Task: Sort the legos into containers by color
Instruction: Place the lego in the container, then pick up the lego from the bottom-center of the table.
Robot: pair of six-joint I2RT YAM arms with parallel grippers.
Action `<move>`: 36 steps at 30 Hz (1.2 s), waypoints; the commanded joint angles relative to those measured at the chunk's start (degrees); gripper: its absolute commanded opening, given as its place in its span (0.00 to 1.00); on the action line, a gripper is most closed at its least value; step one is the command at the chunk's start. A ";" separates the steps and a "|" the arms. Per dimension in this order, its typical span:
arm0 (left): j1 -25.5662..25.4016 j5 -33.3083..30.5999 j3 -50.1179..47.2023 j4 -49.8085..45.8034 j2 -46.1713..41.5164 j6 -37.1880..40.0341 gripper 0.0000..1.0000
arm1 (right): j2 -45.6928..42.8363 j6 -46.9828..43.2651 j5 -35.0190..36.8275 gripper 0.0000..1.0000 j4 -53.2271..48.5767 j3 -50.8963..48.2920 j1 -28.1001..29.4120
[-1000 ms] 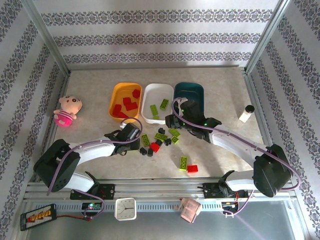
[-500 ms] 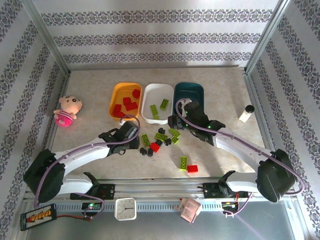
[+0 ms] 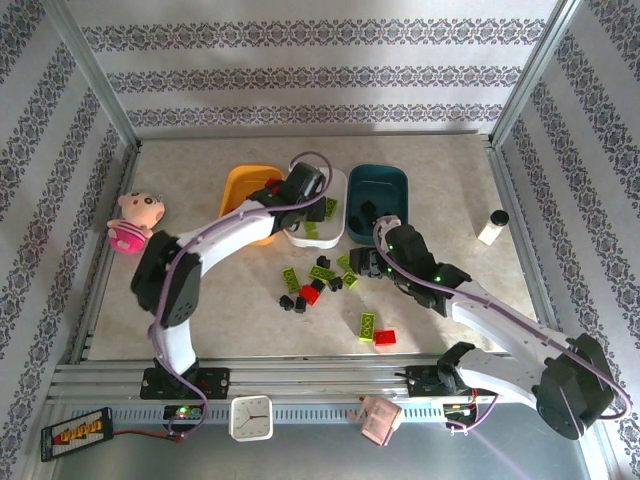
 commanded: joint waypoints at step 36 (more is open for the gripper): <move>-4.02 8.72 -43.11 17.50 -39.38 -7.17 1.00 | 6.11 12.07 0.56 0.69 -18.98 -1.75 14.35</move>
